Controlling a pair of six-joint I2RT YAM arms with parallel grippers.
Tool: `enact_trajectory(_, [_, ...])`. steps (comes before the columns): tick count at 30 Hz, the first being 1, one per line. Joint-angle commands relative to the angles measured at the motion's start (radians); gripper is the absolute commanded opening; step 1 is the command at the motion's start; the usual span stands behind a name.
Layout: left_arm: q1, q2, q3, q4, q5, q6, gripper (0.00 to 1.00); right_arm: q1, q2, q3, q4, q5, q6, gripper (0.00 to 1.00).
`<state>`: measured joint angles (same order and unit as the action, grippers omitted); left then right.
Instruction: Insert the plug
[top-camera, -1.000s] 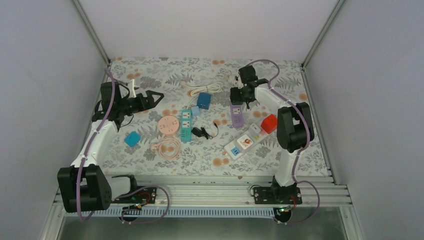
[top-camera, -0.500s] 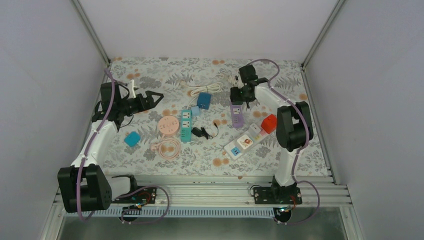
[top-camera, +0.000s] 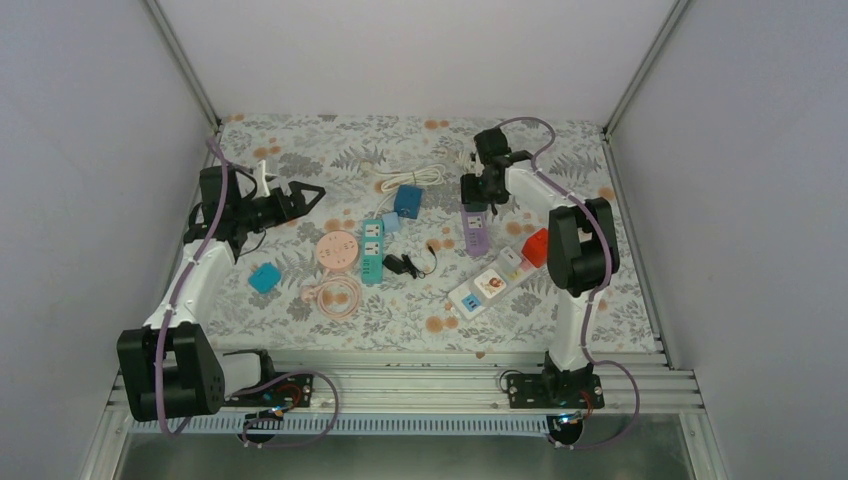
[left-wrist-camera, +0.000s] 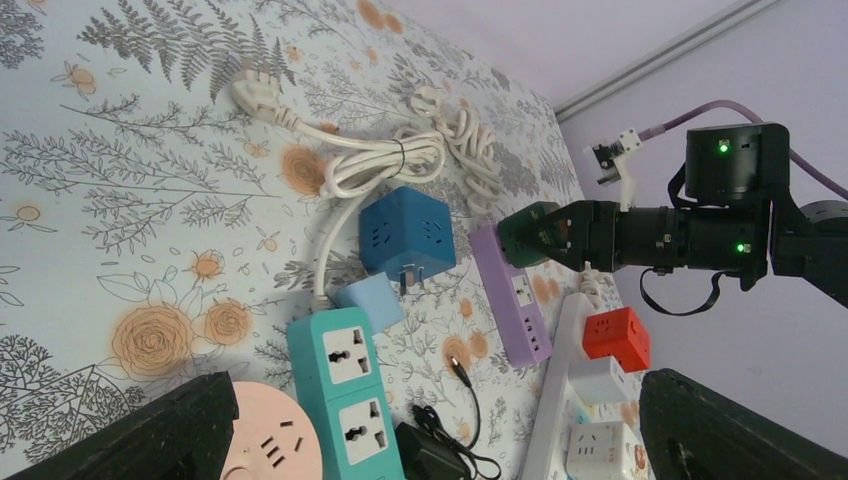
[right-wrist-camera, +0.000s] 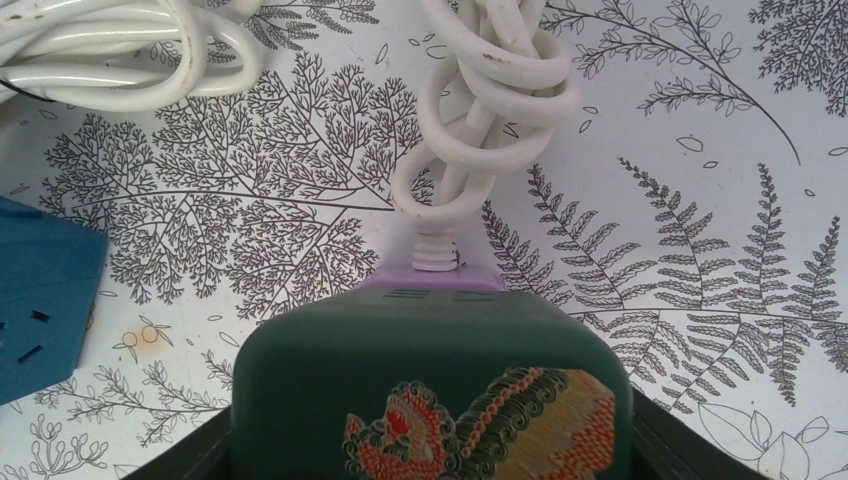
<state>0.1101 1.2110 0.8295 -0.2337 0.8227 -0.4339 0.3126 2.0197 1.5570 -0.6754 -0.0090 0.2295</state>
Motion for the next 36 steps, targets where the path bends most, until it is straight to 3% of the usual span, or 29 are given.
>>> enact_trajectory(1, [0.013,0.009,-0.01,0.032,0.027,-0.009,1.0,0.002,0.032,-0.011,-0.04,-0.016,0.071,0.45])
enact_trajectory(11, [0.021,0.01,-0.009,0.033,0.035,-0.008,1.0,0.01,0.085,-0.074,0.037,0.025,0.09,0.44])
enact_trajectory(27, [0.029,0.009,-0.013,0.035,0.04,-0.006,1.0,0.011,0.21,-0.087,0.014,0.222,0.086,0.4])
enact_trajectory(36, [0.033,0.009,-0.013,0.033,0.037,-0.003,1.0,0.01,0.223,-0.091,-0.006,0.24,0.061,0.39])
